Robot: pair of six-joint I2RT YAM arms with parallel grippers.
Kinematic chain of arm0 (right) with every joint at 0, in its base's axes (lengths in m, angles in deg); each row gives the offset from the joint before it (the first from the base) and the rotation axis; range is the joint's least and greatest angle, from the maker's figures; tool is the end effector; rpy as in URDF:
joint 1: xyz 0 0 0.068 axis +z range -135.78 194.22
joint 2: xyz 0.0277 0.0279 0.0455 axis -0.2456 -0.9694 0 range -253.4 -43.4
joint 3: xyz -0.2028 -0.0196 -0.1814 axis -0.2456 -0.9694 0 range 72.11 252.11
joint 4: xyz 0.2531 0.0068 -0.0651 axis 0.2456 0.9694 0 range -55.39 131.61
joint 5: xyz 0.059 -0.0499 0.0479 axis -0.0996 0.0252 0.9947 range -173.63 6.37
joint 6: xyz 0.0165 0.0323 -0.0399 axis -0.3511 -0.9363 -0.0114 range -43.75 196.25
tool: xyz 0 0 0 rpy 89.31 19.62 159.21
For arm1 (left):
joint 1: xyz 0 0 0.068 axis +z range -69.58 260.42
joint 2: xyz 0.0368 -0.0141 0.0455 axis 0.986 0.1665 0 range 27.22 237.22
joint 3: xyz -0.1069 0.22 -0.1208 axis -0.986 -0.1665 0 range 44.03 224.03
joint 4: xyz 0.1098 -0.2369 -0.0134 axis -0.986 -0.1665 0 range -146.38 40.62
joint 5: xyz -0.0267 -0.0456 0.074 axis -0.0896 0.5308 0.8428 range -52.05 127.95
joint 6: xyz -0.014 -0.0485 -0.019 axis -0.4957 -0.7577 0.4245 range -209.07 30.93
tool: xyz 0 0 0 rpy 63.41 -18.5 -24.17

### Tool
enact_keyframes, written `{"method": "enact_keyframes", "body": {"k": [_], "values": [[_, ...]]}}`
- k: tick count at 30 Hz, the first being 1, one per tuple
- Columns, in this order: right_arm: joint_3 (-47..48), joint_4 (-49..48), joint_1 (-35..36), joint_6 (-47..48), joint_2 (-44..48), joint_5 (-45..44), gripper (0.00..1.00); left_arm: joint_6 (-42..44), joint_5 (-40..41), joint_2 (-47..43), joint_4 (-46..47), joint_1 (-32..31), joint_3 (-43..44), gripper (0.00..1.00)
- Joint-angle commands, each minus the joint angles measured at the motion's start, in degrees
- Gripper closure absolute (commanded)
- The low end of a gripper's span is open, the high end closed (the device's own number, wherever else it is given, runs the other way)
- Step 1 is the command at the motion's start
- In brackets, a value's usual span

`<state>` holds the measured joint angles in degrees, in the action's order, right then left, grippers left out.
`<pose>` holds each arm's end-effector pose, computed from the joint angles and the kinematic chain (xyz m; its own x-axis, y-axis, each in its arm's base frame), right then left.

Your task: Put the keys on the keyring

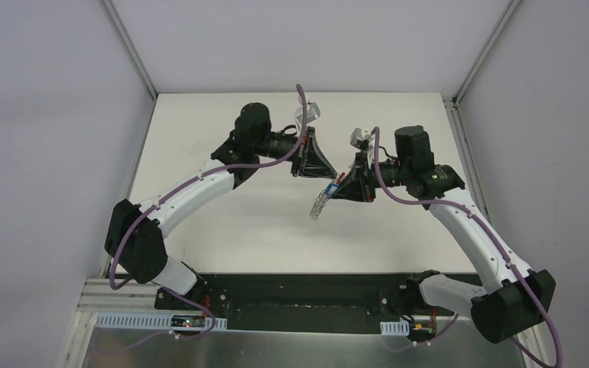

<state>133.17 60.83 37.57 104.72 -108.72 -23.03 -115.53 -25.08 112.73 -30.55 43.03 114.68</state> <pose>0.2056 0.1225 0.3486 0.0121 -0.2497 -0.9682 -0.9990 0.0388 -0.0225 0.2521 -0.2325 0.3781 -0.3883 0.0423 -0.9206 0.9035 -0.1794 -0.3893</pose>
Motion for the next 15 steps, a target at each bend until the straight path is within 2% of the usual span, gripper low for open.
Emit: {"method": "enact_keyframes", "body": {"k": [1,7,11,15], "values": [[1.0,-0.2,0.7,-0.3,0.0,-0.5,0.82,-1.9,0.2,-0.8,7.1,0.4,-0.2,1.00],[3.6,2.7,-0.3,2.2,3.1,-3.5,0.61,-1.7,-0.7,-1.3,7.1,0.4,-0.9,1.00],[5.4,3.7,-1.7,3.3,5.0,-4.7,0.54,-2.0,-1.7,-1.4,7.6,0.4,-1.3,1.00],[8.1,4.7,-2.1,3.8,5.0,-5.0,0.52,-2.8,-2.0,-1.4,8.4,0.3,-2.0,1.00]]}}
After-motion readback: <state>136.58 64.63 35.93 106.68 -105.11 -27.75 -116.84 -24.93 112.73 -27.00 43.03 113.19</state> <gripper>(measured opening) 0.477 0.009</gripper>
